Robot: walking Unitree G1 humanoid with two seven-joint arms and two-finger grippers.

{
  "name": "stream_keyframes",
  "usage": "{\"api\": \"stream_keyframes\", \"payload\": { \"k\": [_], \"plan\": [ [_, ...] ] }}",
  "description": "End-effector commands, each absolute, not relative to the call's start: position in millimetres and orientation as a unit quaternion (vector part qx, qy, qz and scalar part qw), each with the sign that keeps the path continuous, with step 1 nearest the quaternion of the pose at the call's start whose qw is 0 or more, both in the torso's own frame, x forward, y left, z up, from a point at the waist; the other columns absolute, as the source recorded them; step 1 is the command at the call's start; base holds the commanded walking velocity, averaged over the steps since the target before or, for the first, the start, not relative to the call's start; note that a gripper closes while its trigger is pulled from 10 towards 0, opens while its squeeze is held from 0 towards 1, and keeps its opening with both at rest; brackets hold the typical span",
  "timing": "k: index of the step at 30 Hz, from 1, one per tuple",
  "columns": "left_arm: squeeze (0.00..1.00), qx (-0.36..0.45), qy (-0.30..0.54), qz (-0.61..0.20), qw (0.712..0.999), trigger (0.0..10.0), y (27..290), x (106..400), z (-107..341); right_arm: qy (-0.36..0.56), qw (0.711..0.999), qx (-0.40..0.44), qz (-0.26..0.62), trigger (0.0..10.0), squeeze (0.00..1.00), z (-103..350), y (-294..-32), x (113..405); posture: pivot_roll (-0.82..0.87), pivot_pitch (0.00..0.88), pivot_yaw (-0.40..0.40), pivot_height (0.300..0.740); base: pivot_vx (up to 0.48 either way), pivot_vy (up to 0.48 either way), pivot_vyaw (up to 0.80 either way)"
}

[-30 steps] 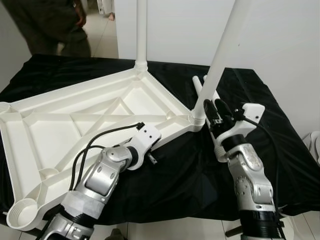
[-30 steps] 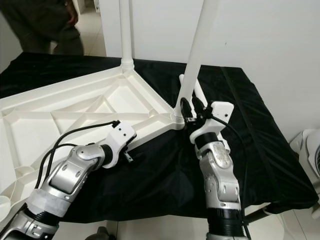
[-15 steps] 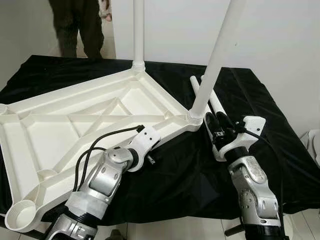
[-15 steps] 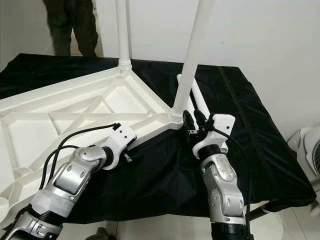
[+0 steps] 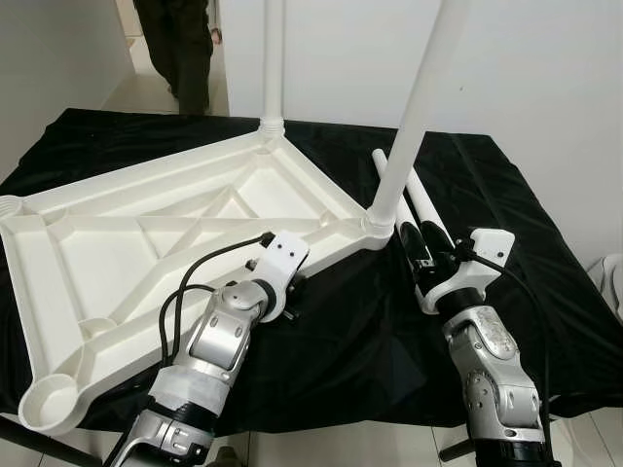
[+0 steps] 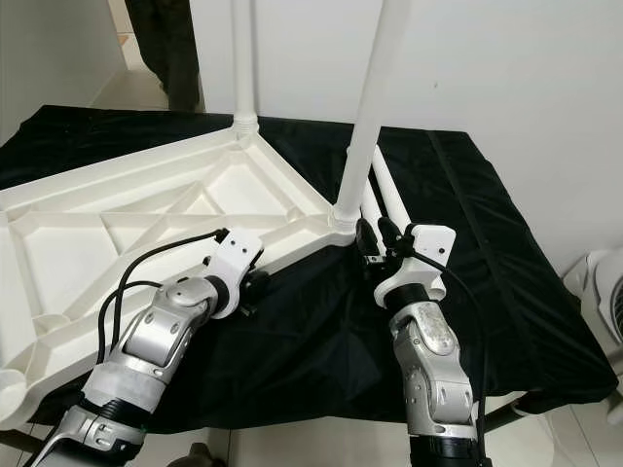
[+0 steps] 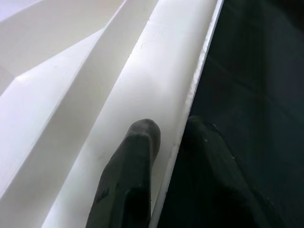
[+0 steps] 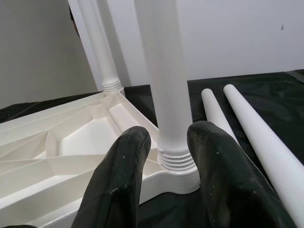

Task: Building children table

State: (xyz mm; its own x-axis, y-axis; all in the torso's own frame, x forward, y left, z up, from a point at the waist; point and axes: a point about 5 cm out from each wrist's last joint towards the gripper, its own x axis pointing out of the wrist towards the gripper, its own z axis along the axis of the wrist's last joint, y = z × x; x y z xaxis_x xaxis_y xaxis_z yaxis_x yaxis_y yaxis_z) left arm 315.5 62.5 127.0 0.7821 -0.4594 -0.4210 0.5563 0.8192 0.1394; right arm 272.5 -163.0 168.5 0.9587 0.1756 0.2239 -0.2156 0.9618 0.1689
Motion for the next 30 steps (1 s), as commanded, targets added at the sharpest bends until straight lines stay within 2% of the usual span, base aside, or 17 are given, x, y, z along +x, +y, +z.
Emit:
{"api": "stream_keyframes", "payload": {
  "k": [1,8,9,11,14,19,21,24,29,30],
  "plan": [
    [0.0,0.143,0.163,-0.196,0.956,0.0,64.9,323.8,132.1,-0.103,0.985,0.1,0.1,10.0,0.0,167.6,-159.8,272.9,0.06,0.001,-0.02,0.74,0.0,0.0,0.0],
    [0.0,0.127,0.148,-0.172,0.966,0.0,61.7,335.3,141.0,-0.106,0.984,0.104,0.097,10.0,0.0,168.2,-157.5,274.1,0.05,0.0,-0.009,0.74,0.0,0.0,0.0],
    [0.0,0.112,0.142,-0.14,0.973,0.0,64.3,343.5,145.3,-0.108,0.984,0.105,0.092,10.0,0.0,168.6,-156.8,274.3,0.04,0.0,-0.006,0.74,0.0,0.0,0.0],
    [0.0,0.112,0.142,-0.14,0.973,0.0,64.3,343.5,145.3,-0.108,0.984,0.105,0.092,10.0,0.0,168.6,-156.8,274.3,0.04,0.0,-0.006,0.74,0.0,0.0,0.0],
    [0.0,0.097,0.136,-0.096,0.981,0.0,69.0,352.5,149.4,-0.108,0.984,0.106,0.089,10.0,0.0,168.2,-154.8,273.7,0.04,0.0,-0.003,0.74,0.0,0.0,0.0],
    [0.0,0.096,0.133,-0.085,0.983,0.0,71.4,354.8,150.7,-0.108,0.984,0.107,0.089,10.0,0.0,168.3,-154.0,273.6,0.04,0.0,-0.001,0.74,0.0,0.0,0.0],
    [0.0,0.084,0.126,-0.022,0.988,0.0,90.3,362.0,153.5,-0.108,0.985,0.107,0.084,10.0,0.0,168.4,-153.9,274.0,0.04,0.002,0.001,0.74,0.0,0.0,0.0],
    [0.0,0.072,0.119,0.025,0.99,0.0,105.8,366.2,156.2,-0.109,0.985,0.107,0.081,10.0,0.0,168.7,-153.5,274.6,0.04,0.005,0.002,0.74,0.0,0.0,0.0],
    [0.0,0.063,0.119,0.024,0.991,0.0,107.0,368.2,157.4,-0.109,0.985,0.107,0.081,10.0,0.0,169.2,-152.8,275.4,0.04,0.007,0.001,0.74,0.0,0.0,0.0],
    [0.0,0.065,0.114,-0.016,0.991,10.0,94.9,367.4,158.6,-0.109,0.985,0.107,0.081,10.0,0.0,169.5,-152.4,275.9,0.05,0.013,0.0,0.74,0.0,0.0,0.0]
  ]
}}
